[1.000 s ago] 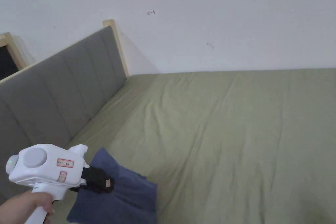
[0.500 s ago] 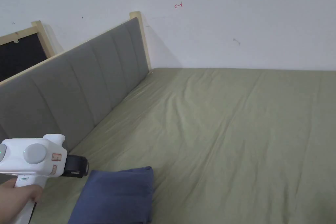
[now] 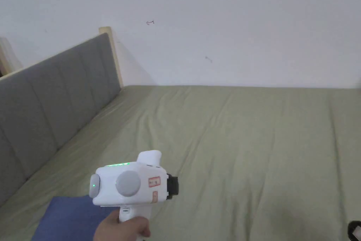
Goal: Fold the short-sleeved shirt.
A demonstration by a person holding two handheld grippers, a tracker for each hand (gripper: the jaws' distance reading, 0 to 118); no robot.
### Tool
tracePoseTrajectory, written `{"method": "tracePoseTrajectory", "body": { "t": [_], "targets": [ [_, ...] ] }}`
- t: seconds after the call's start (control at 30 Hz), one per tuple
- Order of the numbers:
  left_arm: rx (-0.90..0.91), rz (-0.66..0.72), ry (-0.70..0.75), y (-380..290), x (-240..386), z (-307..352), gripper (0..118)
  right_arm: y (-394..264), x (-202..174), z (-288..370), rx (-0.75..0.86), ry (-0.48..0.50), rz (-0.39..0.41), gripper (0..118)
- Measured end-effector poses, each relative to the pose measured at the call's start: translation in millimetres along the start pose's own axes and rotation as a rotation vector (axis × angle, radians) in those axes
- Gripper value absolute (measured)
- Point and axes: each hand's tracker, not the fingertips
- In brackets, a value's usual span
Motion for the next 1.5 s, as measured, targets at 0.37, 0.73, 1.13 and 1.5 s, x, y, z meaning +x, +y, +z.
{"method": "tracePoseTrajectory", "body": {
  "t": [0.37, 0.73, 1.13, 1.5],
  "targets": [
    [0.635, -0.283, 0.062, -34, 179, 86, 0, 25, -47, 70, 0.468, 0.034, 0.173, 2],
    [0.832, -0.295, 0.183, -64, 194, 120, 0, -17, -75, 66, 0.85, -0.454, 0.45, 2],
    [0.809, -0.312, 0.18, -76, 190, 116, 117, -23, -61, 61, 0.84, -0.479, 0.417, 102],
    [0.811, -0.297, 0.207, -71, 193, 116, 117, -28, -71, 57, 0.802, -0.46, 0.504, 118]
  ]
}}
